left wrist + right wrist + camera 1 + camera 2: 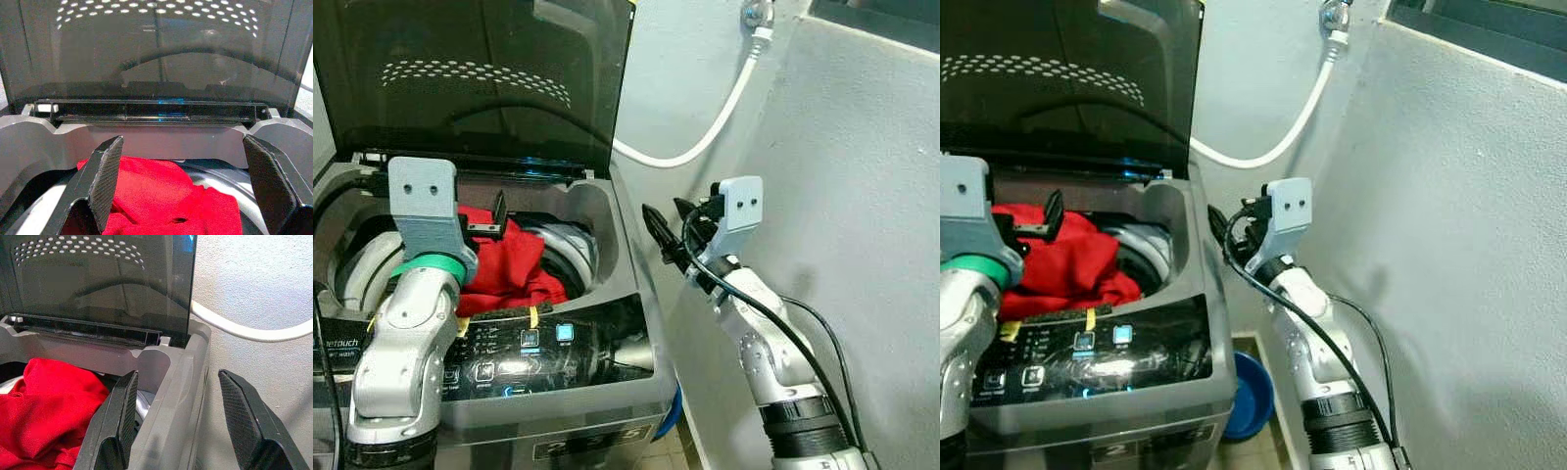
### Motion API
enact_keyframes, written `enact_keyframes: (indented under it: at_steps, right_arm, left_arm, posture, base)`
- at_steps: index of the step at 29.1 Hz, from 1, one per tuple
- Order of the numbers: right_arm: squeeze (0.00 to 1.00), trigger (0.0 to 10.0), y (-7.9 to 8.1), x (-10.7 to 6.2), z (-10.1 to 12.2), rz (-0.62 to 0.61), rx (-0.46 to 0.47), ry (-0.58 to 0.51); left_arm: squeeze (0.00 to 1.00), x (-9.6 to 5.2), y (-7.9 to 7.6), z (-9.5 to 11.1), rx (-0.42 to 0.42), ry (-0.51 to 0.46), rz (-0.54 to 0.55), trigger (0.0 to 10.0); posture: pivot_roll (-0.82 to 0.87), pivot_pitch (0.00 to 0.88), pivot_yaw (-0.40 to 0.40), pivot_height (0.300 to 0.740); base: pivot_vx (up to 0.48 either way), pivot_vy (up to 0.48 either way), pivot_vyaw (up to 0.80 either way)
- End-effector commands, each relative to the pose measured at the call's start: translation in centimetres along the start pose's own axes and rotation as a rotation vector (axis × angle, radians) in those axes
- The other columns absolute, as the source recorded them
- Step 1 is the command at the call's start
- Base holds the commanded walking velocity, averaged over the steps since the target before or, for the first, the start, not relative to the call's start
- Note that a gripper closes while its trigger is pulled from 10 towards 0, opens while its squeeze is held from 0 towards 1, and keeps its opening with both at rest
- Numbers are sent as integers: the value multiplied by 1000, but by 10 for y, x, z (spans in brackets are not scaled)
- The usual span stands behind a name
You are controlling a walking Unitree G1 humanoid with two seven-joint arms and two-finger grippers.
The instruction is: Clothes washing
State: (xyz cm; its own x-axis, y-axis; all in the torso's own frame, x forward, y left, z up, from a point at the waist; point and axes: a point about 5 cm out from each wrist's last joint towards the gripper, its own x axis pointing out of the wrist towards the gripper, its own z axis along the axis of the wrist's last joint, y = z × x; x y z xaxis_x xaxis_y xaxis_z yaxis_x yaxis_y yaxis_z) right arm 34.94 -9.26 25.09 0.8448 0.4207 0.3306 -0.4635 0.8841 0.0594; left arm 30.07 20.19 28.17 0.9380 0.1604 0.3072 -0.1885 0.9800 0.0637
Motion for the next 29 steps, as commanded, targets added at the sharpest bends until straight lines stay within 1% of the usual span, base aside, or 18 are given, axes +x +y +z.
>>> enact_keyframes:
  at_steps: [1,2,6,16,18,20,22,26,29]
  right_arm:
    - [0,10000,-2,0,4,-7,-12,-19]
    - [0,10000,-2,0,5,-5,-14,-21]
    - [0,10000,-3,0,6,-6,-11,-24]
    - [0,10000,-3,1,7,2,-15,-22]
    - [0,10000,-3,1,6,5,-16,-21]
    - [0,10000,-2,1,6,9,-18,-20]
    - [0,10000,-2,1,6,10,-18,-20]
    - [0,10000,-2,1,8,18,-18,-22]
    - [0,10000,0,2,8,25,-16,-22]
  left_arm:
    - [0,0,-2,1,11,-10,-8,10000]
    - [0,-1,-6,2,12,-10,-16,10000]
    - [0,-1,-8,1,13,-13,-21,10000]
    - [0,-1,-9,1,3,-16,-17,10000]
    - [0,-1,-8,1,-13,-10,-7,10000]
    - [0,-2,-6,0,-110,5,9,10000]
    - [0,-2,-6,1,-126,-1,6,10000]
    - [0,-3,-8,1,-99,-4,-8,10000]
    - [0,-4,-7,1,-108,-8,-1,10000]
  posture:
    - [46,0,-110,740]
    - [42,0,-108,740]
    - [38,0,-109,740]
    - [34,1,-114,740]
    - [33,1,-114,740]
    - [32,0,-115,740]
    - [32,0,-115,740]
    - [31,0,-121,740]
    - [34,0,-123,740]
  base:
    - [0,0,0]
    - [0,-251,0]
    - [0,-291,0]
    - [0,-465,0]
    - [0,-480,0]
    - [0,0,0]
    - [0,240,0]
    - [0,480,0]
    - [0,480,0]
